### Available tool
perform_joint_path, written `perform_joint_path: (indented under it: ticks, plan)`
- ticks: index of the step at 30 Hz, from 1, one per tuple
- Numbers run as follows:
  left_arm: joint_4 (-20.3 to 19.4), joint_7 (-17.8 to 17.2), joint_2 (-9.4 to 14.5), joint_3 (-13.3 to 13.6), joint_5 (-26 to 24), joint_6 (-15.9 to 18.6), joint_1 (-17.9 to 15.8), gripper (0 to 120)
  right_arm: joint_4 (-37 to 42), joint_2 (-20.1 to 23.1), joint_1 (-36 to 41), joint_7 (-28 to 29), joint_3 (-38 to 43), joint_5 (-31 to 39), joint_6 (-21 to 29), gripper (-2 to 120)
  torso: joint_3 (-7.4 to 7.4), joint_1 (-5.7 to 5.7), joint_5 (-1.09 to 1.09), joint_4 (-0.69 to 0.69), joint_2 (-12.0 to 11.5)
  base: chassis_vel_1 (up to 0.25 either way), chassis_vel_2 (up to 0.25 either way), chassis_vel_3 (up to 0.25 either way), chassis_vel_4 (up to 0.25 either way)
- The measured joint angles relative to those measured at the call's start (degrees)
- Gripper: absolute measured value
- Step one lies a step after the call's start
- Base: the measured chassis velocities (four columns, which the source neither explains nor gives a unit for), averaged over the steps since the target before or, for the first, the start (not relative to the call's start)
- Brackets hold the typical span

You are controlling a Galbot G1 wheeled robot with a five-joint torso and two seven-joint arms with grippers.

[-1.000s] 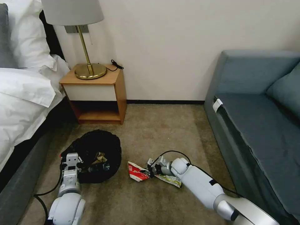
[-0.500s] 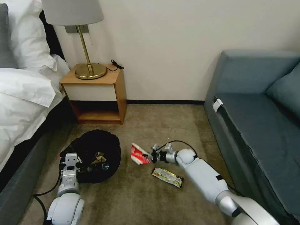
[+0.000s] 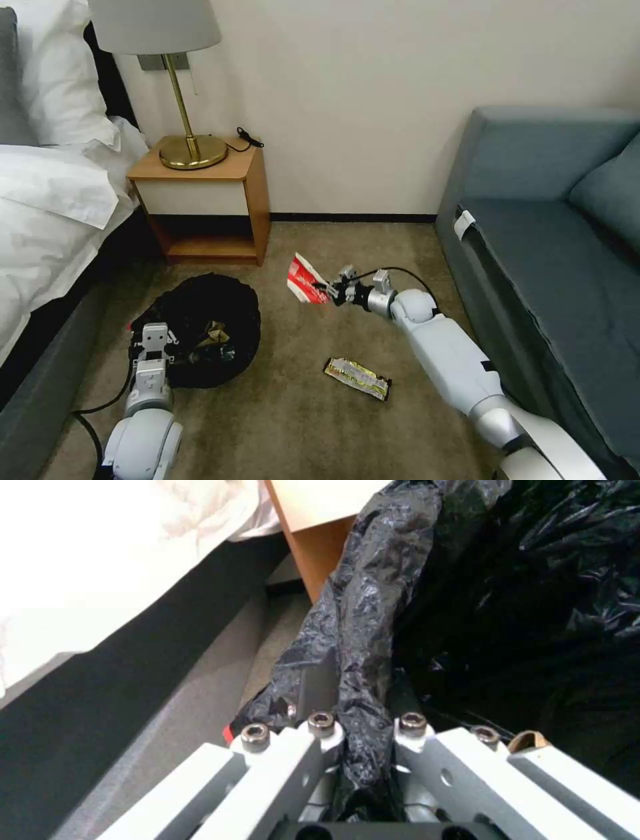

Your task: Pick up the trash bin, then pick up the garbage on the floor and place it into the trash bin.

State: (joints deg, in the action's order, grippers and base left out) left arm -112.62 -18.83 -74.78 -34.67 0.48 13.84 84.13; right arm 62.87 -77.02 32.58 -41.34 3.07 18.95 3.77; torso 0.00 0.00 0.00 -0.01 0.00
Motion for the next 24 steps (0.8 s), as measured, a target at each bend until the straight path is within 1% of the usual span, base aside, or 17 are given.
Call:
perform_joint_path:
  ticks: [5, 6, 7, 9, 16, 21, 24]
  plan:
    - [0.1, 0.0, -0.1, 0.3, 0.1, 0.0, -0.1, 0, 5.6, -0.1, 1.0, 1.9, -2.1, 3.8, 0.9, 0, 0.0, 0.0, -0.01, 0.01, 0.0, 0.0, 0.0, 0.0, 0.0]
    - [0.3, 0.1, -0.2, 0.5, 0.1, 0.0, -0.2, 0, 8.5, -0.4, 1.7, 3.6, -3.8, 5.9, 1.2, 0, 0.0, 0.0, 0.0, 0.01, 0.0, 0.0, 0.0, 0.0, 0.0]
    - [0.3, 0.1, -0.2, 0.5, 0.1, 0.0, -0.2, 0, 8.5, -0.4, 1.7, 3.6, -3.8, 5.9, 1.2, 0, 0.0, 0.0, 0.0, 0.01, 0.0, 0.0, 0.0, 0.0, 0.0]
    - [0.4, 0.1, -0.5, 0.9, 0.1, -0.2, -0.6, 0, 11.4, -1.0, 2.9, 5.8, -7.1, 8.1, 1.6, 0, 0.0, 0.0, 0.0, 0.01, 0.0, 0.0, 0.0, 0.0, 0.0]
    - [0.5, 0.4, -1.0, 1.5, 0.2, -0.7, -0.6, 0, 12.6, -2.2, 4.8, 6.9, -11.0, 7.7, 1.4, 0, 0.0, 0.0, -0.01, 0.01, 0.0, 0.0, 0.0, 0.0, 0.0]
    - [0.7, 0.5, -1.2, 1.6, 0.3, -1.1, -0.4, 0, 11.3, -3.2, 5.8, 7.3, -12.6, 4.8, 0.3, 0, 0.0, 0.0, -0.01, 0.01, 0.0, 0.0, 0.0, 0.0, 0.0]
    - [0.7, 0.5, -1.2, 1.6, 0.3, -1.3, -0.4, 0, 10.1, -3.8, 6.3, 8.4, -13.7, 3.1, 0.0, 0, 0.0, 0.0, 0.0, 0.01, 0.0, 0.0, 0.0, 0.0, 0.0]
